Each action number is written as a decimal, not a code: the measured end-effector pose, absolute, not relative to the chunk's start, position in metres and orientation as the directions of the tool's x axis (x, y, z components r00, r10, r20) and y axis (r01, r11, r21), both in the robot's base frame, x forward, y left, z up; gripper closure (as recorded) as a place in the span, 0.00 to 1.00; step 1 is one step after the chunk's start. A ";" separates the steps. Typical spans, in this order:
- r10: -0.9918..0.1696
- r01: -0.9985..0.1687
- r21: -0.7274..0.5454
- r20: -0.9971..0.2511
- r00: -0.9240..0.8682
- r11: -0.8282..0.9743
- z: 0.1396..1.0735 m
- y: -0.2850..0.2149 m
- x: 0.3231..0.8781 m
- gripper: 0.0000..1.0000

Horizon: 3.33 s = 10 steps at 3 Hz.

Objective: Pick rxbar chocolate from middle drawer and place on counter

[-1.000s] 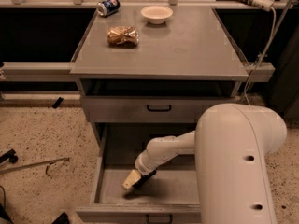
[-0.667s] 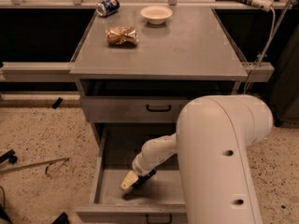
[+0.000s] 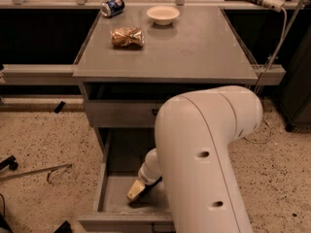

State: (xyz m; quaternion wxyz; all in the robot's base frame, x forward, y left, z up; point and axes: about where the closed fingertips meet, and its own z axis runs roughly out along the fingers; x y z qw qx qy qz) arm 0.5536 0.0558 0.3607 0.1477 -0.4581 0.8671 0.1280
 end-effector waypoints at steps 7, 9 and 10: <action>-0.655 -0.762 0.166 -0.417 -0.630 0.626 0.350 0.037 0.552 0.88; -0.629 -0.754 0.190 -0.447 -0.636 0.628 0.366 0.025 0.551 1.00; -0.591 -0.774 0.264 -0.520 -0.617 0.575 0.401 0.032 0.553 1.00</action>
Offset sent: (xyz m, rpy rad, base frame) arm 0.0014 -0.0312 -0.0255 0.1191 0.0427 -0.1537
